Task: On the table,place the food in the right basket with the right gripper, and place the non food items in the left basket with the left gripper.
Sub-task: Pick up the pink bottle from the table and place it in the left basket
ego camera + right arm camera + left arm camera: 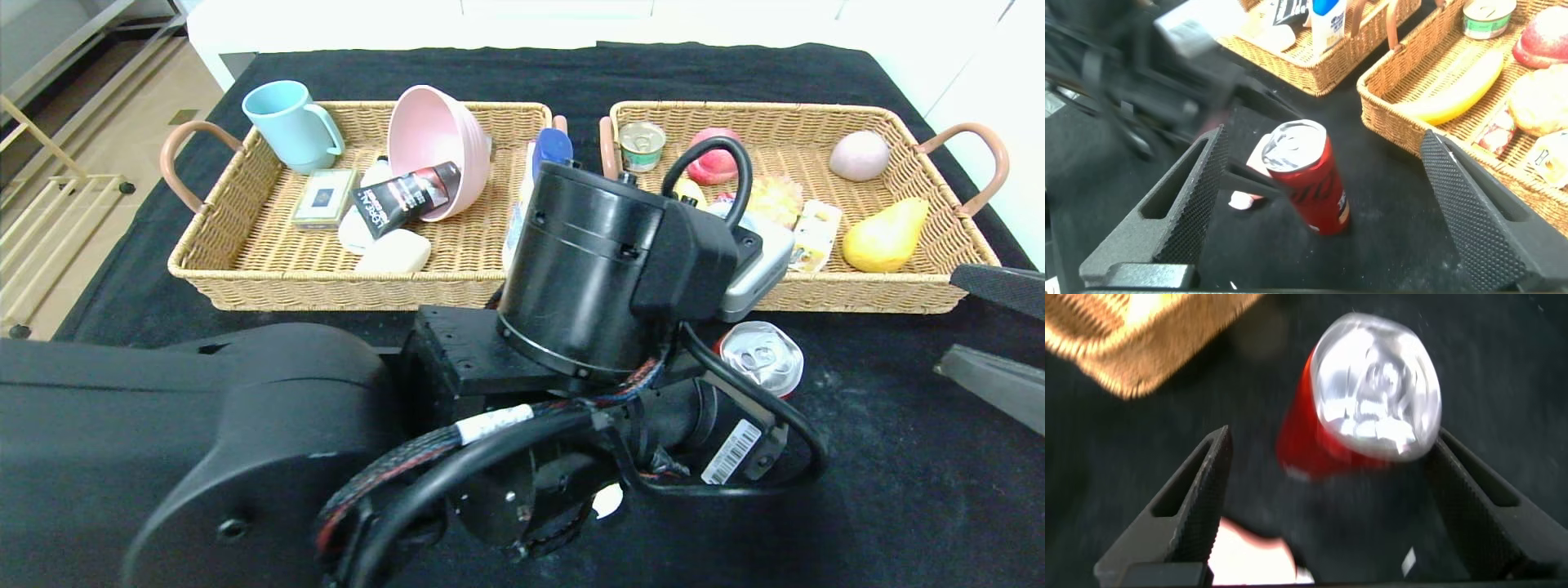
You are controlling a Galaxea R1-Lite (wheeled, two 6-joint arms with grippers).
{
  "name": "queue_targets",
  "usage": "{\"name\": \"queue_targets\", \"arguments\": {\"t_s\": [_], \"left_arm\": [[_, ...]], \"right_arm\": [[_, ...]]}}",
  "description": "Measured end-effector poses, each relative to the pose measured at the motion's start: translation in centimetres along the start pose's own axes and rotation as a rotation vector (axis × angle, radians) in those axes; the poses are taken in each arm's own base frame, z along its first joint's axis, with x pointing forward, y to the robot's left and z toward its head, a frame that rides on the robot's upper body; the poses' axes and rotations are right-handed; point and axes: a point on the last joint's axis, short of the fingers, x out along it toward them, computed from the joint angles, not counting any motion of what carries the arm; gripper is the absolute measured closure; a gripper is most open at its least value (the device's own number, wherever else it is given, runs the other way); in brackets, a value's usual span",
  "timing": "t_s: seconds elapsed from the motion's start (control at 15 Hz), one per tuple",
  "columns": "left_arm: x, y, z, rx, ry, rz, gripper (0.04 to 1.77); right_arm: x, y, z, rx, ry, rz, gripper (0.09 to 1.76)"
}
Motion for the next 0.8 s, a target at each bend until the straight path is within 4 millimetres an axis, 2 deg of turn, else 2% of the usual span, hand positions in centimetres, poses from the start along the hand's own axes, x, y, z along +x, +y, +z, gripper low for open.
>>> {"name": "queue_targets", "arguments": {"t_s": [0.2,0.4,0.6,0.8], "left_arm": [[-2.3,0.4,-0.9,-0.037,0.031,0.011,0.17],[-3.8,1.1,-1.0,-0.14,0.074,0.122,0.15],[-3.5,1.4,-0.6,-0.228,0.098,0.255,0.13],[-2.4,1.8,-0.5,-0.392,0.169,0.351,0.12]], "right_arm": [[0.1,-0.1,-0.1,0.002,0.005,-0.001,0.14],[0.3,-0.2,-0.4,0.008,0.017,0.0,0.14],[0.5,-0.4,-0.6,0.014,0.027,0.001,0.14],[0.6,-0.5,-0.8,0.019,0.033,0.0,0.14]]}}
